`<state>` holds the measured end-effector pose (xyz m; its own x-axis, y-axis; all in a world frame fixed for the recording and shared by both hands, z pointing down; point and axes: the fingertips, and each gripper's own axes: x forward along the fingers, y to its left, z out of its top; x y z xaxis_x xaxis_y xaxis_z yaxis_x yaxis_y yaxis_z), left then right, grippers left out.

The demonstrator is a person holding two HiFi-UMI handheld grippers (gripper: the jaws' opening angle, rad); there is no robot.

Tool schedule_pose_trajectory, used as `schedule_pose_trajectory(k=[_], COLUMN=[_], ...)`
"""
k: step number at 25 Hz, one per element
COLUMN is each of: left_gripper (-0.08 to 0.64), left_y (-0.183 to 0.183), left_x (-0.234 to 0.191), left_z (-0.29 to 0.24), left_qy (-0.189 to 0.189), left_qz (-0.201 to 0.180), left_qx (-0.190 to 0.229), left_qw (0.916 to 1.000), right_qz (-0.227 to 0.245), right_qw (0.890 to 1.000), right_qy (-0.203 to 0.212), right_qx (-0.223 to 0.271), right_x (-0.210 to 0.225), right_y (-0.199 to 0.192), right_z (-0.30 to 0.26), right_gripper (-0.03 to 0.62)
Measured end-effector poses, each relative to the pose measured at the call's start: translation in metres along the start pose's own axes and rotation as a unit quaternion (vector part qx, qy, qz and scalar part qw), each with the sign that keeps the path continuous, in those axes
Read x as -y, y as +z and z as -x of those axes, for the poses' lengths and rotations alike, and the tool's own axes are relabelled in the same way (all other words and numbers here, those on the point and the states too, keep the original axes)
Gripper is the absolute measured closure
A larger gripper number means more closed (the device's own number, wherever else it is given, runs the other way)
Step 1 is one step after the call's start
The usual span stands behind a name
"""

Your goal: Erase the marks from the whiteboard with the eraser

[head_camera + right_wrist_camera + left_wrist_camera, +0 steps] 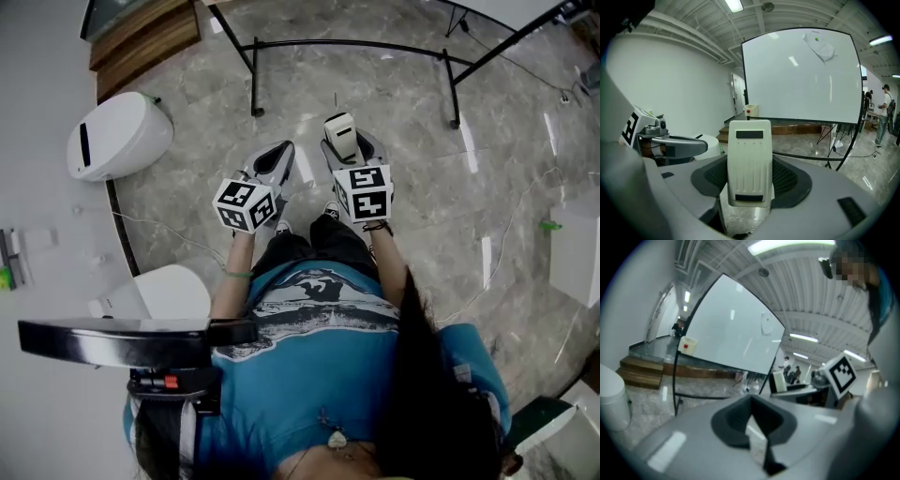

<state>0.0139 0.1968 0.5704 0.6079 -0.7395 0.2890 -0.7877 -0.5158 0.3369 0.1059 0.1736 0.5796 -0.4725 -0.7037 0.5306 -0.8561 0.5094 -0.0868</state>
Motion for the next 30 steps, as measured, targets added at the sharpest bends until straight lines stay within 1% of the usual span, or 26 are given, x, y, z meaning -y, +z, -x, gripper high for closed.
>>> schedule_pose_trajectory(k=[4,11,17,21,30], left_gripper=[0.555,0.555,0.555,0.555,0.555], left_y=[-0.009,-0.031,-0.038,-0.037,-0.027], left_x=[-0.010,-0.038,-0.058,-0.062,-0.057], left_z=[0.032,0.105,0.145,0.160,0.172], left_qy=[-0.009,-0.019,-0.028,-0.034,-0.052], left_qz=[-0.008,0.004,0.005,0.001,-0.006], left_qx=[-0.002,-0.003,0.002,0.008,0.025], left_qw=[0.9999,0.9998,0.9996,0.9994,0.9983], right_qz=[-0.009,-0.039,-0.028,-0.025,-0.007], right_qw=[1.000,0.999,0.999,0.999,1.000], right_qy=[0.001,0.012,0.003,0.001,-0.007], right_qx=[-0.006,-0.020,-0.023,-0.020,-0.012], right_x=[-0.040,-0.128,-0.176,-0.194,-0.208], right_y=[-0.010,-0.032,-0.039,-0.039,-0.035], right_z=[0.002,0.005,0.005,0.007,0.016], right_gripper=[0.330,0.330,0.330,0.330,0.330])
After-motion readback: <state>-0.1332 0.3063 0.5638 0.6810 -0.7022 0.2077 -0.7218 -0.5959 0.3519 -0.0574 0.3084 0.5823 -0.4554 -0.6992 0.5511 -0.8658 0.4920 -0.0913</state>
